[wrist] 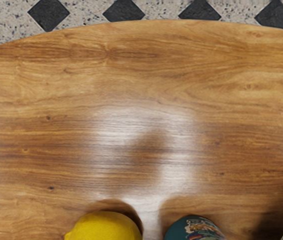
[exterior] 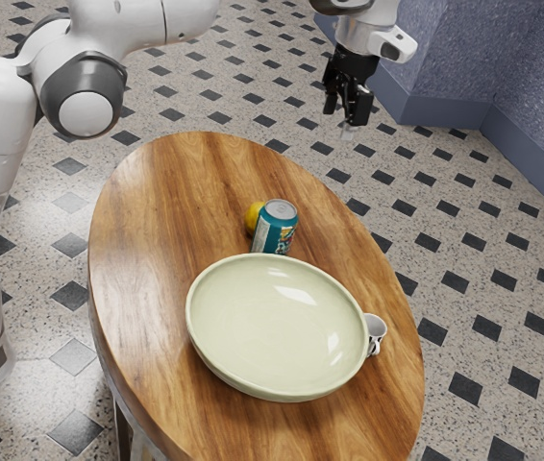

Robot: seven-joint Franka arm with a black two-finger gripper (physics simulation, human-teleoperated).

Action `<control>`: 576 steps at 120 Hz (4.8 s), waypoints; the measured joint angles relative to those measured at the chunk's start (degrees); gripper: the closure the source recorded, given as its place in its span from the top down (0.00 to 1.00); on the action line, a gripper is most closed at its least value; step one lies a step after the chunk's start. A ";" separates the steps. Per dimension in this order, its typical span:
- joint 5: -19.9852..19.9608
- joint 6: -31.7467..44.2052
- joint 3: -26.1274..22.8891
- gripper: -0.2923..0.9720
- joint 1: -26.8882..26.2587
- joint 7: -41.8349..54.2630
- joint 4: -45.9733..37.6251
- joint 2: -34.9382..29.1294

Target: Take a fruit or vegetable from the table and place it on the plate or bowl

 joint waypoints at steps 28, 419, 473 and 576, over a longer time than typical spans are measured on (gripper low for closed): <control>-0.40 -0.03 0.19 0.77 0.03 -0.48 -0.02 -0.04; 3.21 27.51 1.41 0.77 0.84 77.35 -51.07 -17.50; 3.27 29.22 0.64 0.77 1.40 78.61 -52.72 -15.77; 2.88 31.30 0.70 0.77 0.63 79.36 -54.80 -14.51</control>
